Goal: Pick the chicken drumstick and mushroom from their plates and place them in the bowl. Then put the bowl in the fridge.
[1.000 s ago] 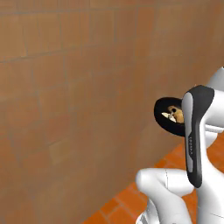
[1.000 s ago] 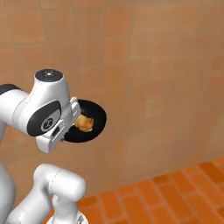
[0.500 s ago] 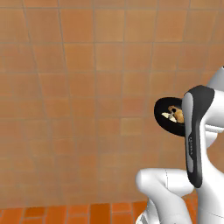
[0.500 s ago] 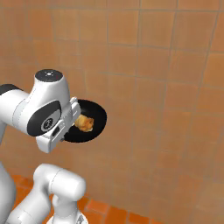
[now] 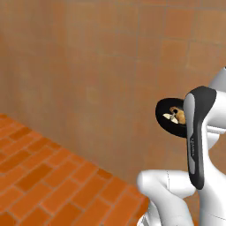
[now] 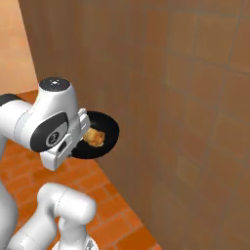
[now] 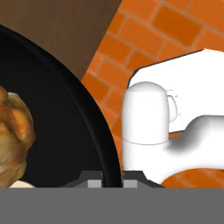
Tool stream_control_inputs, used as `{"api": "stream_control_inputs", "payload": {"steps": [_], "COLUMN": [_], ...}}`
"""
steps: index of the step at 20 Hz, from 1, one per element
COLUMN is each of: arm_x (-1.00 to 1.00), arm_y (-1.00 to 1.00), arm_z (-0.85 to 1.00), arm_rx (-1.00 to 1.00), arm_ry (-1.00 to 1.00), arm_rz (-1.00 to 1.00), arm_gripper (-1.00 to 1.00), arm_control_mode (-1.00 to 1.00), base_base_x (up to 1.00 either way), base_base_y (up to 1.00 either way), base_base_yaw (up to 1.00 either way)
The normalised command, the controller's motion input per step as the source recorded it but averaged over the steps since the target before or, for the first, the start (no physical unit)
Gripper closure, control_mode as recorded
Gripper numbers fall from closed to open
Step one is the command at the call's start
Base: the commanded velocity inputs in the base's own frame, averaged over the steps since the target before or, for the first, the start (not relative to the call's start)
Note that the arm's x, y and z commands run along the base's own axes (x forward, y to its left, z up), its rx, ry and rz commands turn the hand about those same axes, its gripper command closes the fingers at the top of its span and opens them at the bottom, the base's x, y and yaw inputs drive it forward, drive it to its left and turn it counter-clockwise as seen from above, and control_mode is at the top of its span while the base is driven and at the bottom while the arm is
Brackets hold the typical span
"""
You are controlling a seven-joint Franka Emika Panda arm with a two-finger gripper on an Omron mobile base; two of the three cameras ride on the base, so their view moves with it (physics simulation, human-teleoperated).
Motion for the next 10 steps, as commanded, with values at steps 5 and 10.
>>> {"api": "stream_control_inputs", "payload": {"steps": [5, 10], "arm_x": [0.00, 0.00], "arm_y": [0.00, 0.00], "arm_z": [0.00, 0.00], "arm_rx": [0.00, 0.00], "arm_ry": [0.00, 0.00], "arm_rz": [0.00, 0.00], "arm_gripper": [1.00, 1.00], "arm_control_mode": [1.00, 1.00], "base_base_x": [0.00, 0.20], "base_base_y": [0.00, -0.02], "base_base_yaw": [1.00, 0.98]}}
